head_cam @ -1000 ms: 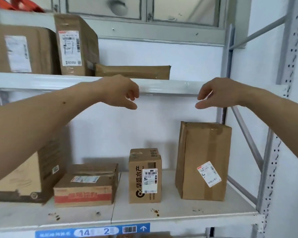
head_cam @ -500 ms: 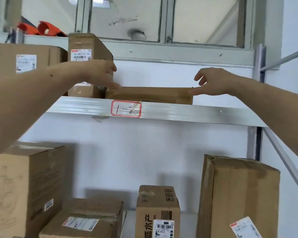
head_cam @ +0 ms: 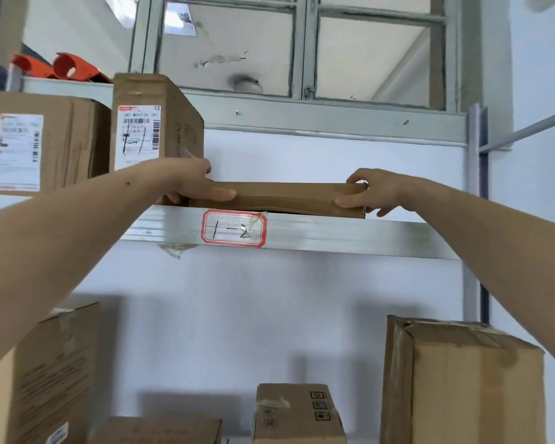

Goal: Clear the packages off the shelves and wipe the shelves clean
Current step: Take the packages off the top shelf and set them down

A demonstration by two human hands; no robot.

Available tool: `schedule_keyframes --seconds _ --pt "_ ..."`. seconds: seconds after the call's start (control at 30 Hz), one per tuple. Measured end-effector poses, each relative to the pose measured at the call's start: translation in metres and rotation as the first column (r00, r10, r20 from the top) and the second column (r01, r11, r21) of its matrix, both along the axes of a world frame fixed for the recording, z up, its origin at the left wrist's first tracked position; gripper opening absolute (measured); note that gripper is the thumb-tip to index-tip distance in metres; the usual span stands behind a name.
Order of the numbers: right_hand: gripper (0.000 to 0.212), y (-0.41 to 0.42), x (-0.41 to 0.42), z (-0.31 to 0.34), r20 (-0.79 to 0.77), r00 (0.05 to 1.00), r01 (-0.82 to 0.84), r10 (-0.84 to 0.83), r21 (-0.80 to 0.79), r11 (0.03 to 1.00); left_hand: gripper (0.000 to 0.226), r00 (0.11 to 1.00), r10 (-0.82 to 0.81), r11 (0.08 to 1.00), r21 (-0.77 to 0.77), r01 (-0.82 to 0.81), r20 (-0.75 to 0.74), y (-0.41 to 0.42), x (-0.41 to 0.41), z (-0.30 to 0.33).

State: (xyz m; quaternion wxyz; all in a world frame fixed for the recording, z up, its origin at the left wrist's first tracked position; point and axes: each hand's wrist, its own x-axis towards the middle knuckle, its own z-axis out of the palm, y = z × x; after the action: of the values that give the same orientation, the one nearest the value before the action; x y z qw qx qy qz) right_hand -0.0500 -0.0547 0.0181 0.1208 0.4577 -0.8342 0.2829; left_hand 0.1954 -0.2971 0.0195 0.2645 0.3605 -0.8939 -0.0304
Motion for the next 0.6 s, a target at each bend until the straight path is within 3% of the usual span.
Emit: schedule_keyframes --seconds 0.3,0.47,0.53,0.6 --pt "0.069 -0.009 0.002 0.000 0.057 0.998 0.034 -0.032 -0.037 0.999 0.095 0.999 0.036 0.999 0.013 -0.036 0.013 -0.010 -0.015 0.003" --pt "0.068 -0.005 0.004 0.004 0.031 0.997 0.079 -0.077 -0.077 0.994 0.112 0.998 -0.043 0.999 0.008 0.043 -0.037 -0.019 -0.008 0.002" --pt "0.075 0.003 -0.001 0.009 0.062 0.995 0.083 -0.079 -0.056 0.995 0.113 0.991 -0.098 0.992 0.066 0.104 -0.093 -0.019 -0.005 0.004" --pt "0.095 0.008 -0.006 0.013 0.167 0.984 0.071 -0.060 -0.059 0.996 0.109 0.987 -0.111 0.989 0.090 0.121 -0.113 -0.017 -0.003 0.006"
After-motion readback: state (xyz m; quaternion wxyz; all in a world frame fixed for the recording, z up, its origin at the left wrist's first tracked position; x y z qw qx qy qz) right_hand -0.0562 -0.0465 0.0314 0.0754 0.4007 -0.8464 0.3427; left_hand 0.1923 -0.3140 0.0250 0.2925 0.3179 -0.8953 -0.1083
